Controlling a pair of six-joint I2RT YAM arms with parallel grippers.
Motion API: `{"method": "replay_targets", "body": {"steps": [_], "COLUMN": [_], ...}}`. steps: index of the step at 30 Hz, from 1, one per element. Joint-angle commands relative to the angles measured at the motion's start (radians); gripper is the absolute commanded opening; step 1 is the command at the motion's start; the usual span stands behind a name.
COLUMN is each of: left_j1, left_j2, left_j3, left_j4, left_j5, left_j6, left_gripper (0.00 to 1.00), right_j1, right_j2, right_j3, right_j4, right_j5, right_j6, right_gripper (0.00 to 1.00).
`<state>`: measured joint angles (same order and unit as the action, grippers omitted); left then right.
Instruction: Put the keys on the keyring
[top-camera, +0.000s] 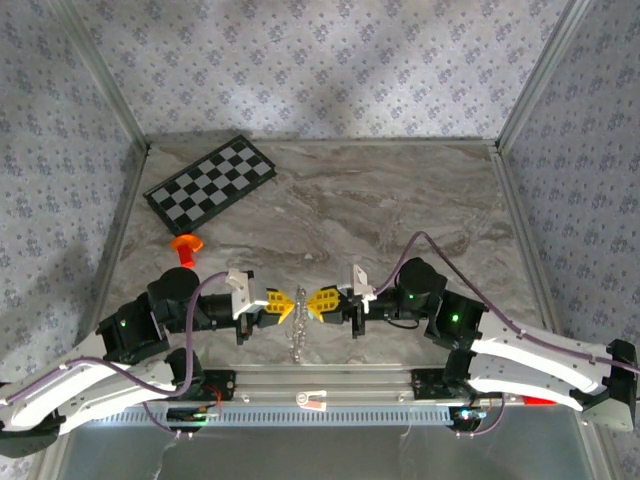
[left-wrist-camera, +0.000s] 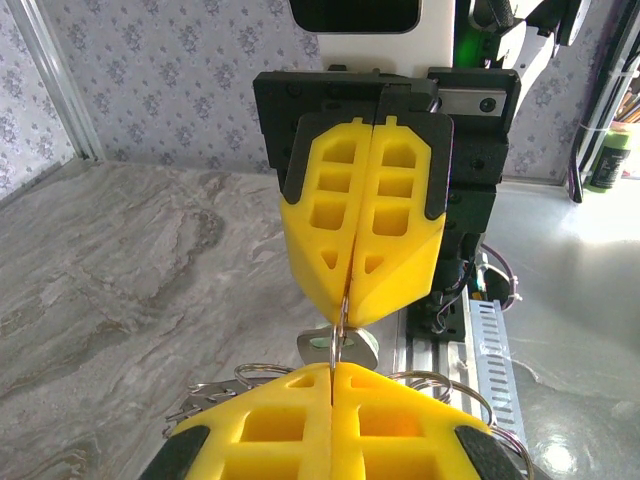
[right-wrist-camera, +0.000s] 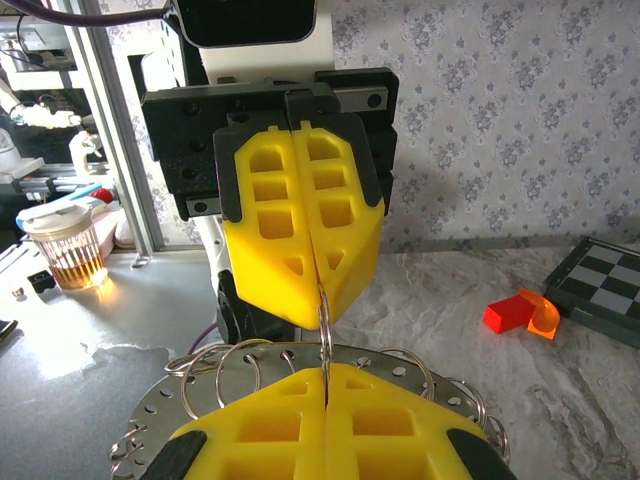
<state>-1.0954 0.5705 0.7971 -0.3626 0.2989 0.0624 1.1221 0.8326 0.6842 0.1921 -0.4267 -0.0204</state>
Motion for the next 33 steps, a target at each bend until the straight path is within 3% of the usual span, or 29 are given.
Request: {"method": "replay_targets", "body": {"steps": [1,33], "left_j1": [-0.005,-0.005], "left_j2": [-0.011,-0.02], "left_j3": [0.009,0.006], "left_j4": [0.057,0.065], "left_j5": [0.011,0.014], "left_j6": [-0.008,-0.017], "left_gripper": [0.0,0.0], "right_j1": [0.008,0.024], "right_j2": [-0.002,-0.01], "right_j3": [0.006,-0.003], "right_j4": [0.034,0.061], "right_j5": [-0.012,0.046], "right_j6": [-0.022,-0.061], "right_gripper": [0.0,0.0]}}
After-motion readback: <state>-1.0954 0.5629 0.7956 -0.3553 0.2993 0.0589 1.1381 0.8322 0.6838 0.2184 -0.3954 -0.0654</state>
